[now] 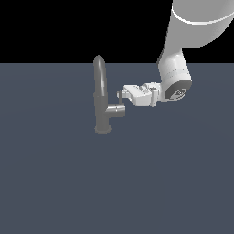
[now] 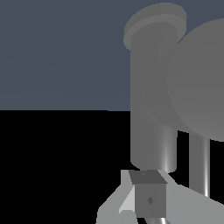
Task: Turn on the faucet by rotating a designated handle.
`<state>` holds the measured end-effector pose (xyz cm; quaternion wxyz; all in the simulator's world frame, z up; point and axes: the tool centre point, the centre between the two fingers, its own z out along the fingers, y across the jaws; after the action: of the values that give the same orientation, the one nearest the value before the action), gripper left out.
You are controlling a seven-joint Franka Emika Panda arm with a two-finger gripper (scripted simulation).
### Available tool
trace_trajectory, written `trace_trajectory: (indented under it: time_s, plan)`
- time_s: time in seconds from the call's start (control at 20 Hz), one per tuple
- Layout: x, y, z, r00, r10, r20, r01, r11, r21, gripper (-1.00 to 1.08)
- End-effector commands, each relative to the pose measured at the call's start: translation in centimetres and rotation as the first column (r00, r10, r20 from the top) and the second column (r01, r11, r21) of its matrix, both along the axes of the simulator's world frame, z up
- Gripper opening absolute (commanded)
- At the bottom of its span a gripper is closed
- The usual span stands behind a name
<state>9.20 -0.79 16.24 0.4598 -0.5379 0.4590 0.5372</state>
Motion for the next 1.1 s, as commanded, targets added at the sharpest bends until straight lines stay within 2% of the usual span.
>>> trace_trajectory:
  time_s: [0.0, 0.85, 0.95, 1.05]
  plan:
    - [-0.5, -0.1, 0.1, 1.000, 0.000, 0.000, 0.000, 1.000, 0.000, -1.00]
    - [-4.3, -0.7, 0.9, 1.000, 0.000, 0.000, 0.000, 1.000, 0.000, -1.00]
    - [-3.9, -0.5, 0.8, 1.000, -0.002, 0.004, 0.002, 1.000, -0.001, -1.00]
    - [-4.5, -0.6, 0.5, 1.000, -0.002, 0.004, 0.002, 1.000, -0.001, -1.00]
